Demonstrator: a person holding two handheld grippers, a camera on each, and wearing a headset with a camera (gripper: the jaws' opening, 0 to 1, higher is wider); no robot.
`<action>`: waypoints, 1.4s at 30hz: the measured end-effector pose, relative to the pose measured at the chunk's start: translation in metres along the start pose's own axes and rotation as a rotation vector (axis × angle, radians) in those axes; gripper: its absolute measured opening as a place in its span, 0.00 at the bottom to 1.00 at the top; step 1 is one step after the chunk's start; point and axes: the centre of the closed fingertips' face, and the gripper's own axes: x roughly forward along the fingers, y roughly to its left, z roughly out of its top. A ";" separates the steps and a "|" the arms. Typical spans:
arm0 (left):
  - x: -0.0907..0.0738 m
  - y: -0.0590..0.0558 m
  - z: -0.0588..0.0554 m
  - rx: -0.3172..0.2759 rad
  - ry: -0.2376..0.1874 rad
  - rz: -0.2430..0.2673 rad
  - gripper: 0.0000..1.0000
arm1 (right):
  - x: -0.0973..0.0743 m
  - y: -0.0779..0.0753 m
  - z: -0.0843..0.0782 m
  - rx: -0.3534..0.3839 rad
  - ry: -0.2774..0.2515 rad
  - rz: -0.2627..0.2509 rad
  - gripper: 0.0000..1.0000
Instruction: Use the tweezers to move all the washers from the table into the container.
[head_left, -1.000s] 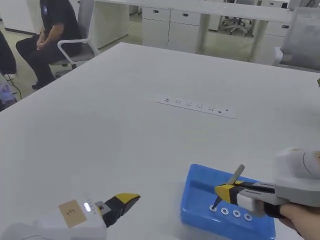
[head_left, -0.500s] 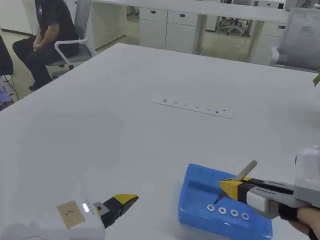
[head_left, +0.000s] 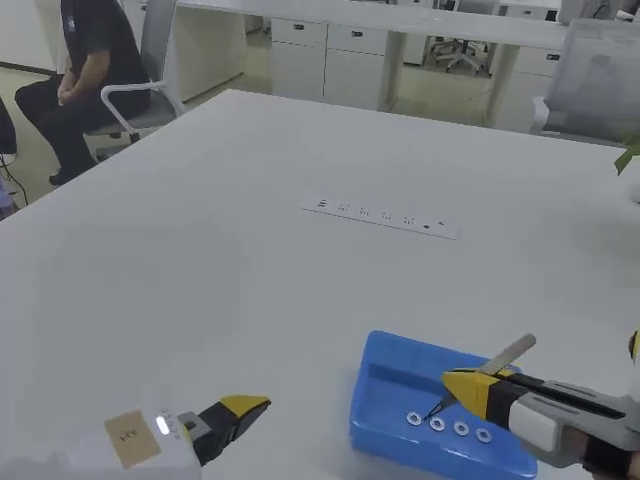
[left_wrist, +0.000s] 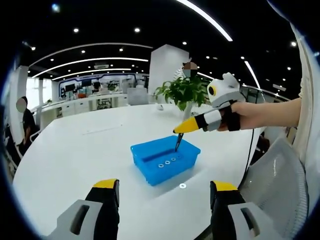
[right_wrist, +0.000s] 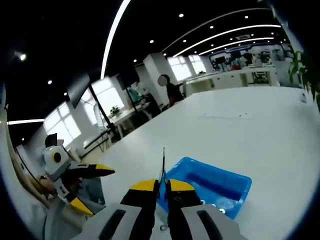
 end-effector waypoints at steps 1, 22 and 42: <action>0.000 0.000 0.000 0.002 0.000 0.000 0.75 | 0.000 0.002 -0.003 -0.006 0.006 0.009 0.04; 0.000 0.001 -0.003 0.004 0.010 0.002 0.74 | 0.008 0.007 -0.055 -0.038 0.113 0.027 0.04; 0.001 0.001 -0.004 0.006 0.011 0.001 0.73 | 0.018 0.007 -0.079 -0.114 0.204 0.031 0.04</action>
